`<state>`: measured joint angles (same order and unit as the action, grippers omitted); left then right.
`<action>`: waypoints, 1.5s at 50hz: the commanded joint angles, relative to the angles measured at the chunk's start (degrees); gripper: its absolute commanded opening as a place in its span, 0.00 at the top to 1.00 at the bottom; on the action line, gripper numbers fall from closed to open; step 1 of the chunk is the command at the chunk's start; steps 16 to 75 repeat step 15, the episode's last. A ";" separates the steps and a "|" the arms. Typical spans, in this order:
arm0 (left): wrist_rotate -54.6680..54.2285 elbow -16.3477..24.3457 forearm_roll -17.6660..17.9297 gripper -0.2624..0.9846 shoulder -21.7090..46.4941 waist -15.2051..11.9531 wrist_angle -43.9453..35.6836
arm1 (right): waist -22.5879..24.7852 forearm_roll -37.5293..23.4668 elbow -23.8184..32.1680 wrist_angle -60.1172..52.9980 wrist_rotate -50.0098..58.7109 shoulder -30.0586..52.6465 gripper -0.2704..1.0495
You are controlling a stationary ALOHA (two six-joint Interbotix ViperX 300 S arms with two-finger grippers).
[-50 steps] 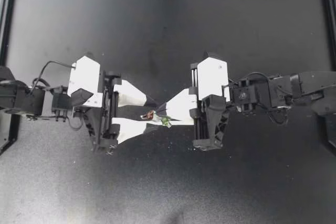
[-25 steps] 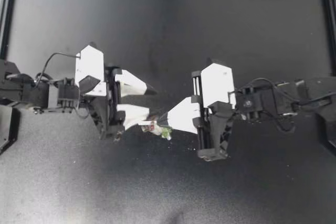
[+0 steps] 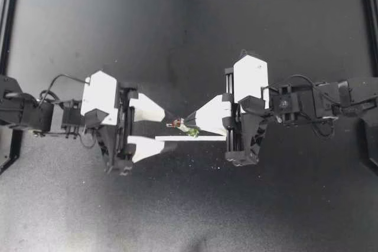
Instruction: Pick up the candy and unwrap it.
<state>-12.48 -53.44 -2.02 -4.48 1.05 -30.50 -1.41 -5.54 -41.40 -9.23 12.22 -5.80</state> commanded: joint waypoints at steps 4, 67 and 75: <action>0.09 2.20 0.18 0.36 -0.97 -0.09 -0.53 | -0.09 0.09 1.58 -0.26 0.88 0.26 0.95; 0.09 2.90 0.44 0.36 -0.09 -0.70 -0.88 | 1.23 0.09 2.29 -0.26 1.23 0.62 0.95; 0.09 2.90 0.44 0.36 -0.09 -0.70 -0.88 | 1.23 0.09 2.29 -0.26 1.23 0.62 0.95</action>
